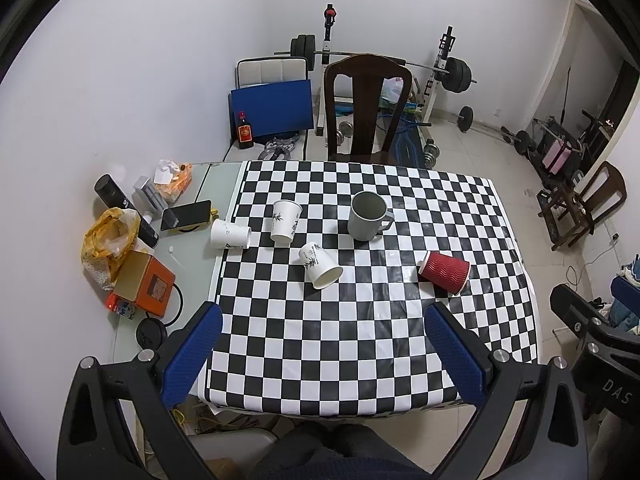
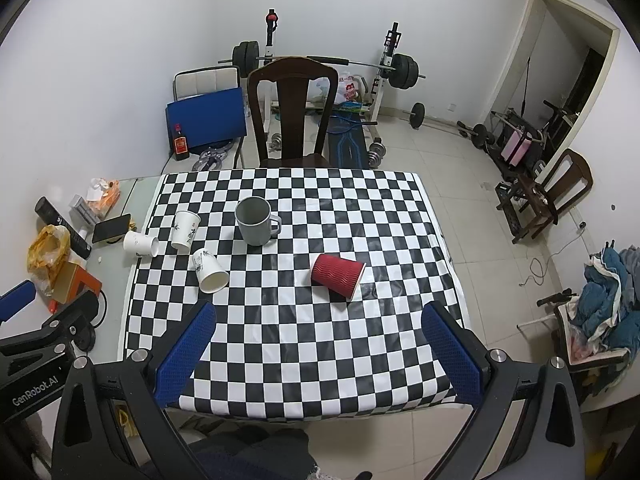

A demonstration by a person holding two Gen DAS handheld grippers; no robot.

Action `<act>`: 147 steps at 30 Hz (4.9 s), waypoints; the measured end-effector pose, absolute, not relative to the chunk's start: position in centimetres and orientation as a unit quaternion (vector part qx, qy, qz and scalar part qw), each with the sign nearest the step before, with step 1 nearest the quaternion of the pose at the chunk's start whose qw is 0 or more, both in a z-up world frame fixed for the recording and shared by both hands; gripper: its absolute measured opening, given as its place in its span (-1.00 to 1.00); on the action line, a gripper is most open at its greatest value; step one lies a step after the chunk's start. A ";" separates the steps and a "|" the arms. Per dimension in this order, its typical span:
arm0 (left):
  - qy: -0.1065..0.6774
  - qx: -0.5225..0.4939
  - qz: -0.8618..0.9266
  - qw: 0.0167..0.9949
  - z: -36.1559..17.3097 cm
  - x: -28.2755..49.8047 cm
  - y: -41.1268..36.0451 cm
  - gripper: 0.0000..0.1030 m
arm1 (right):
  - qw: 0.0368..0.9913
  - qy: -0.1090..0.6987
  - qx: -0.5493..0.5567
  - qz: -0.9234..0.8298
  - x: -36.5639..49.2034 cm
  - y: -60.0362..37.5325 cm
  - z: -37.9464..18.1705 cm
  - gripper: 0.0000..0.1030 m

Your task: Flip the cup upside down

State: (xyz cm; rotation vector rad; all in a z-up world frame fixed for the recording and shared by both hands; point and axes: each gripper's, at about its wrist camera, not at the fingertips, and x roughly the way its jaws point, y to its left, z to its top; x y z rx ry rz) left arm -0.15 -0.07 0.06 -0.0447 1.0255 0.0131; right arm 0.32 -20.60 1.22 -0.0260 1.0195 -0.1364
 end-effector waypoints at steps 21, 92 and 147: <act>0.489 -0.023 0.005 0.872 0.0 -0.6 -0.4 1.00 | 0.872 0.486 -0.014 -0.066 0.2 -20.5 1.5 1.00; 0.371 0.647 -0.314 0.587 -35.7 18.2 -10.0 0.17 | 0.619 0.768 -0.049 -0.157 14.8 -21.9 -38.6 1.00; 0.779 -0.092 -0.037 0.619 -38.7 14.4 -14.7 0.85 | 0.636 0.770 -0.002 -0.054 10.1 -31.6 -38.4 1.00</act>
